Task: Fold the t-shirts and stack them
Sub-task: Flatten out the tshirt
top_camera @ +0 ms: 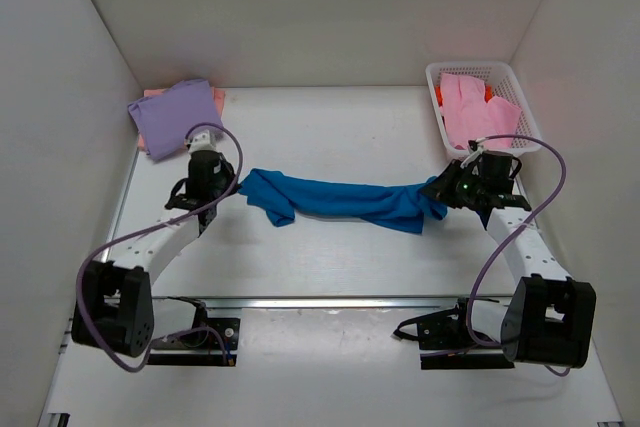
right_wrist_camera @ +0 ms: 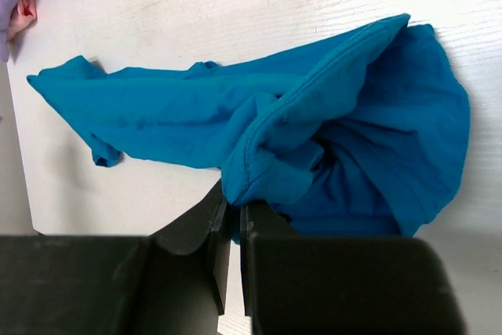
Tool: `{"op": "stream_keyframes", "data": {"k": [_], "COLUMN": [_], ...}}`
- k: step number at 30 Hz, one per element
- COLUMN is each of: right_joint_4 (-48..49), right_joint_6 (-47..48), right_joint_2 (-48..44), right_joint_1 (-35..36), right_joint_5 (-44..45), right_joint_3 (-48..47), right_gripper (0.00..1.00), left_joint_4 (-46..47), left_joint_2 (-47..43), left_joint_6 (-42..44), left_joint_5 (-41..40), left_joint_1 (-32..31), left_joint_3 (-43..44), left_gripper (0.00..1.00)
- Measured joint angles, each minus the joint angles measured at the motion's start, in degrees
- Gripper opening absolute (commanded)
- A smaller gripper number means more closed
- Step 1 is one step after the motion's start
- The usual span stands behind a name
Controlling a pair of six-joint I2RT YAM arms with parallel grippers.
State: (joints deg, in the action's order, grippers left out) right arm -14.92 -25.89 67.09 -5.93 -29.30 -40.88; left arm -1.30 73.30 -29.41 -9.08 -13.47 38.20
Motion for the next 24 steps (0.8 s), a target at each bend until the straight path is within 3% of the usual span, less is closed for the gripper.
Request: {"op": "stream_keyframes", "data": {"k": [1,2,3,7,16,21,24], "right_joint_4": [-0.09,-0.13,-0.13,-0.28,-0.96,-0.94,-0.94], "right_joint_6": [0.02,0.0,-0.02,-0.04,-0.26,-0.48,-0.81], "right_joint_2": [-0.13,-0.22,-0.28,-0.35,-1.53,-1.53,-1.53], "right_joint_1": [-0.15,-0.15,-0.15,-0.09,-0.09,-0.07,-0.02], "right_joint_5": [-0.04,-0.13,-0.17,-0.24,-0.2,-0.17,-0.15], "right_joint_3": [0.0,0.0,0.0,0.0,0.0,0.0,0.0], "right_gripper": [0.0,0.0,0.01,0.0,0.0,0.0,0.0], "left_joint_4": [0.0,0.02,0.11,1.44,5.11,6.05,5.6], "left_joint_2": [-1.7,-3.06,-3.78,-1.6,12.31,15.17,17.2], "left_joint_6": [0.24,0.52,1.31,2.67,3.48,3.43,3.37], "left_joint_5": [0.28,0.63,0.55,1.42,4.68,5.53,6.54], "left_joint_1": [0.87,1.62,2.27,1.55,-0.24,-1.14,-1.29], "left_joint_3": [0.15,0.42,0.72,0.61,-1.42,-0.33,1.38], "left_gripper": [0.05,0.34,0.44,0.55,0.7,0.66,0.53]}}
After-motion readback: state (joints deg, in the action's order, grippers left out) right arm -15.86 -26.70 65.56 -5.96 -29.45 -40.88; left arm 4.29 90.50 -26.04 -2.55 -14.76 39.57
